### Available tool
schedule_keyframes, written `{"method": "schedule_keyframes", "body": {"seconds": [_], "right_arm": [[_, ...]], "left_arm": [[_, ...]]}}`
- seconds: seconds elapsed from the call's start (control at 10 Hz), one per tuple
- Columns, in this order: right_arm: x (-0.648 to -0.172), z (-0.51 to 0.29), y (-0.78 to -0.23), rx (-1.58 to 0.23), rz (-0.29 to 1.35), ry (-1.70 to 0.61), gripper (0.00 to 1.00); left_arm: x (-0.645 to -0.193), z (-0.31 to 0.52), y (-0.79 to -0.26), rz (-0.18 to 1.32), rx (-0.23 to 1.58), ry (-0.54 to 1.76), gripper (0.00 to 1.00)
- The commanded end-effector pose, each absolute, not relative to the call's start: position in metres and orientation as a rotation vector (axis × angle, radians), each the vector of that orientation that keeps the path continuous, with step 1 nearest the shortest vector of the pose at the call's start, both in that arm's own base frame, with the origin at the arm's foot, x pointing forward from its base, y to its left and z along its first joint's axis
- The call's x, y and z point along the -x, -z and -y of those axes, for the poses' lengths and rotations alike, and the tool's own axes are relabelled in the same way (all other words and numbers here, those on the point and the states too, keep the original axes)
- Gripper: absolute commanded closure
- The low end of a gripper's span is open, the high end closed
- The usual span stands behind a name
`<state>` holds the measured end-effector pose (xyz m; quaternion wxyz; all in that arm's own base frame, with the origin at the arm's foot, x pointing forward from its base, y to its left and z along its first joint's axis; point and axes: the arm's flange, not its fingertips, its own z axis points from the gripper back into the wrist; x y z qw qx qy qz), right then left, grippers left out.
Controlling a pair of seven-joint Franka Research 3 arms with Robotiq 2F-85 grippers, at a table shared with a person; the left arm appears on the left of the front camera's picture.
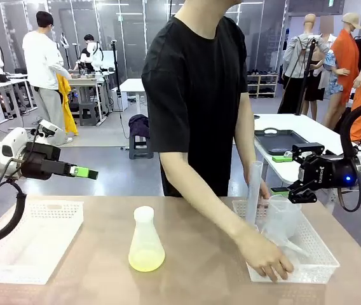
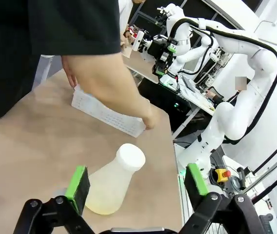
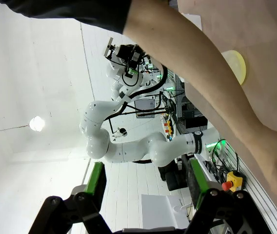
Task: Prepare the solutions needed for the experiment.
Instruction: When the human places the Big flask in the center of the table, pick up the Big flask and place it in the left Organizing basket.
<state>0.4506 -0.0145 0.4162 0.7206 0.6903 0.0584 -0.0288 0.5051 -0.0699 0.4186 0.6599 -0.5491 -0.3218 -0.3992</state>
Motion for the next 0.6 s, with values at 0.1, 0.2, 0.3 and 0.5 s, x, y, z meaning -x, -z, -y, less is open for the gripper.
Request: {"method": "schedule_keyframes", "body": {"seconds": [0.1,0.2,0.3,0.5], "right_arm": [[-0.450,0.014,-0.417,-1.530,-0.131,0.059,0.16],[-0.450,0.014,-0.417,-1.530,-0.131,0.059,0.16],[-0.450,0.014,-0.417,-1.530,-0.131,0.059,0.16],[-0.450,0.014,-0.417,-1.530,-0.131,0.059,0.16]], "left_arm": [[-0.534,0.105,-0.413,0.894,1.136,1.108,0.00],[-0.543,0.114,-0.414,0.955,1.129,1.208,0.00],[-0.552,0.122,-0.411,0.975,1.094,1.333,0.00],[-0.564,0.137,-0.400,0.969,1.075,1.480,0.00]]}}
